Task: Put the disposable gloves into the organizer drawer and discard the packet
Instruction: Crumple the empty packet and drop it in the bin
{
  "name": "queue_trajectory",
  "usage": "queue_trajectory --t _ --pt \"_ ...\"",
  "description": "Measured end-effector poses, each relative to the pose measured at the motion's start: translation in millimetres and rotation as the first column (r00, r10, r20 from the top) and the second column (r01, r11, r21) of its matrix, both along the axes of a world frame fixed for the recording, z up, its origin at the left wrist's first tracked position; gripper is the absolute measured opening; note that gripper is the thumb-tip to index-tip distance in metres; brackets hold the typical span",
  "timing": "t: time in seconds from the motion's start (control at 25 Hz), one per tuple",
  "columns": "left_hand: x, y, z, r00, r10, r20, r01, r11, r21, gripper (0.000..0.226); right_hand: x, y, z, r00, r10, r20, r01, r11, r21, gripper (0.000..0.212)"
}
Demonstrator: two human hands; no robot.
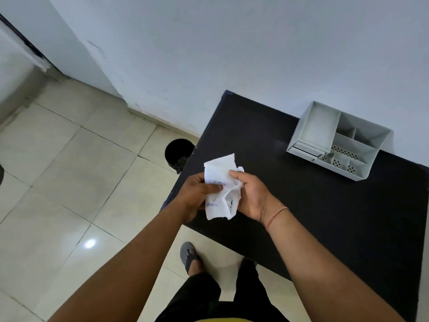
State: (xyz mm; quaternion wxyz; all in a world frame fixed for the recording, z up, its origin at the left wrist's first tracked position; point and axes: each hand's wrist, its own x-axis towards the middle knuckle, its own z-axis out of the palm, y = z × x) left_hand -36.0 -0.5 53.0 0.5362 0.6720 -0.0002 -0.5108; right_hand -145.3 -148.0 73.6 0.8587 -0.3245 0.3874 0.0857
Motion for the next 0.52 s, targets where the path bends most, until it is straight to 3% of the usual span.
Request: queue_trajectory --t 0.12,0.24,0.32,0.4,0.48,0.52 --pt "23.4 30.9 20.7 0.990 0.138 0.032 -0.139 0.990 0.028 0.033 14.5 18.8 18.8 0.998 -0.024 -0.051 0.009 0.962 -0.273 0.034" --pt "53.2 62.4 44.4 0.969 0.205 -0.140 -0.227 0.961 -0.156 0.025 24.0 32.3 32.9 0.995 -0.089 -0.042 0.066 0.920 -0.386 0.032" --pt "64.4 74.9 62.0 0.933 0.206 -0.296 -0.290 0.916 -0.277 0.011 31.5 39.5 44.5 0.998 -0.062 -0.015 0.053 0.939 -0.339 0.027" --pt "72.2 77.0 72.1 0.868 0.250 -0.430 -0.404 0.859 -0.316 0.016 40.8 46.9 59.4 0.999 0.001 0.047 0.011 0.968 -0.252 0.030" --pt "79.4 70.1 81.4 0.859 0.272 -0.434 -0.421 0.858 -0.296 0.025 53.2 48.9 73.3 0.992 0.039 0.118 -0.015 0.981 -0.194 0.034" --pt "82.7 62.8 85.5 0.888 0.283 -0.363 -0.388 0.885 -0.258 0.025 61.1 46.8 79.5 0.987 0.042 0.152 -0.017 0.986 -0.167 0.035"
